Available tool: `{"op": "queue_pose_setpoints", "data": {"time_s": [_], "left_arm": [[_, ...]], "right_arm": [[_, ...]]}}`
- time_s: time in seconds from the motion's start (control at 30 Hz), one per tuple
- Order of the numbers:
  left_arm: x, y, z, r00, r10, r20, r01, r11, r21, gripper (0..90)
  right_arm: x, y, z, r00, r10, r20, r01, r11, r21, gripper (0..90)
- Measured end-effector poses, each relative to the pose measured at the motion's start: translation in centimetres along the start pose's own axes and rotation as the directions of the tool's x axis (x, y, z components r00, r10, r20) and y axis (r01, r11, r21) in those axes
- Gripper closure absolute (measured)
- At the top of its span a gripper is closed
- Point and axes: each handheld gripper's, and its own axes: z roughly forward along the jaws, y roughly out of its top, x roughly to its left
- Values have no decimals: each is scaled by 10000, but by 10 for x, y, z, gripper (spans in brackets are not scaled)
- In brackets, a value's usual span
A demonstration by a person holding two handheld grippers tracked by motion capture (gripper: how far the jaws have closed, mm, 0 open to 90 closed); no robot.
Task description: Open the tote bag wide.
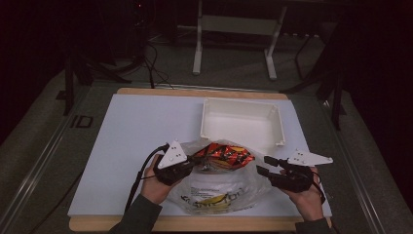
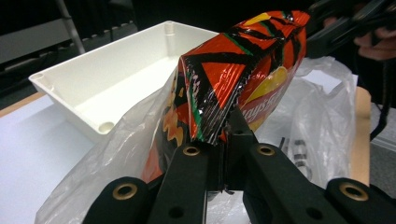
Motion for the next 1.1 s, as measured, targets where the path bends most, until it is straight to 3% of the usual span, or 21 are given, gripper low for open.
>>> {"op": "queue_pose_setpoints", "data": {"time_s": [0.43,1.1], "left_arm": [[1,7,-10,9974,-433,581,450,9986,-275,895],[-12,28,-22,9964,-185,828,212,9993,-321,894]], "right_arm": [[-8,-12,18,9992,331,239,-340,9987,387,496],[-13,-11,26,9979,457,468,-478,9978,451,525]]}}
